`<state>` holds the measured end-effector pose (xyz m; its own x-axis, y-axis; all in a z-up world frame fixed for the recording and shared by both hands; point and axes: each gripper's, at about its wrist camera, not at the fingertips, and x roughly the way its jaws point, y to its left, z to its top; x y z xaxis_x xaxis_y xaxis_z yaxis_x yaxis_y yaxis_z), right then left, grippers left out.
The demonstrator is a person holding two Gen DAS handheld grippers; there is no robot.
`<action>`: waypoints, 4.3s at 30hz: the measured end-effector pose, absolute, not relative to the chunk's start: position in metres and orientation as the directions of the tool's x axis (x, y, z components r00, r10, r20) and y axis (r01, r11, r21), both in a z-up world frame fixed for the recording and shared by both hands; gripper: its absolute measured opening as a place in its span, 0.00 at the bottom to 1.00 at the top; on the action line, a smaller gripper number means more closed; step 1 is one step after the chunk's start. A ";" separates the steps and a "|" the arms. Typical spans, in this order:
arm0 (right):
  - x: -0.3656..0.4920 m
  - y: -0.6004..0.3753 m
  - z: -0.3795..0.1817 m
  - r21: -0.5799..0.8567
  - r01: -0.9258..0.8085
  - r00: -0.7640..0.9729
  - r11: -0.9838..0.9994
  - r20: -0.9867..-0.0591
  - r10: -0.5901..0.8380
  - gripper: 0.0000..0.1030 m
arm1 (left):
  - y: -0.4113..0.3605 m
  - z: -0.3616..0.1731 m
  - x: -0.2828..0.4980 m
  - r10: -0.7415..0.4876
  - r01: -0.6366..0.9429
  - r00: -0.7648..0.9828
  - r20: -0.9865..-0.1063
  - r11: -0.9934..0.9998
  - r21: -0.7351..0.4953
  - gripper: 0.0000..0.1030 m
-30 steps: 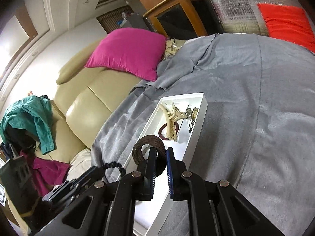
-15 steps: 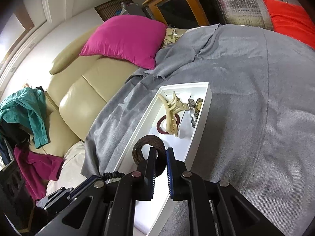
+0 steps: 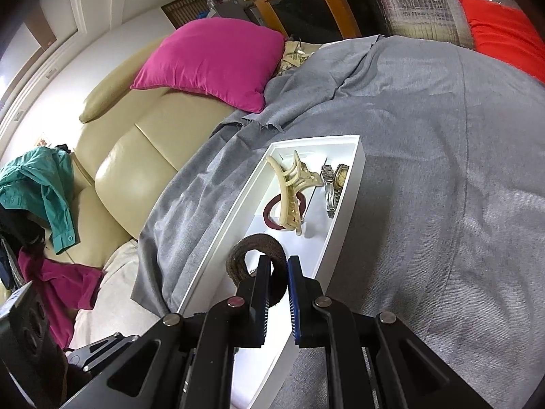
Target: Organize jewelry
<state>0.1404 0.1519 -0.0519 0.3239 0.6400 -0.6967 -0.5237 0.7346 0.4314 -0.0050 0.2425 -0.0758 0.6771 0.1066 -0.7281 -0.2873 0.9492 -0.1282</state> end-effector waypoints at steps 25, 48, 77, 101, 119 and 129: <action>0.148 0.177 -0.062 0.296 -0.557 0.355 0.776 -0.759 0.545 0.11 | 0.237 -0.106 0.010 0.006 -0.268 0.582 -0.813 0.946 -0.184 0.09; 0.165 0.189 -0.083 0.263 -0.571 0.322 0.778 -0.800 0.507 0.12 | 0.236 -0.110 0.014 0.014 -0.284 0.548 -0.837 0.944 -0.170 0.09; 0.032 0.088 0.040 0.235 -0.568 0.526 0.789 -0.633 0.568 0.52 | 0.218 0.018 -0.091 0.396 -0.446 0.717 -0.574 0.893 0.060 0.90; -0.106 0.081 0.114 0.167 -0.560 0.643 0.811 -0.530 0.553 0.64 | 0.219 0.094 -0.199 0.498 -0.548 0.736 -0.458 0.836 0.029 0.99; -0.104 0.072 0.112 0.193 -0.540 0.650 0.819 -0.522 0.552 0.64 | 0.212 0.090 -0.198 0.546 -0.583 0.678 -0.493 0.807 0.093 1.00; -0.105 0.072 0.114 0.197 -0.543 0.648 0.817 -0.520 0.556 0.64 | 0.217 0.091 -0.200 0.472 -0.527 0.714 -0.517 0.849 0.048 1.00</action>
<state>-0.1049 0.0724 0.1137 0.6482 0.5563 -0.5200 -0.5426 0.8165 0.1972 -0.2000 0.2166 0.0913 0.7138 0.4720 -0.5174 -0.5267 0.8487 0.0477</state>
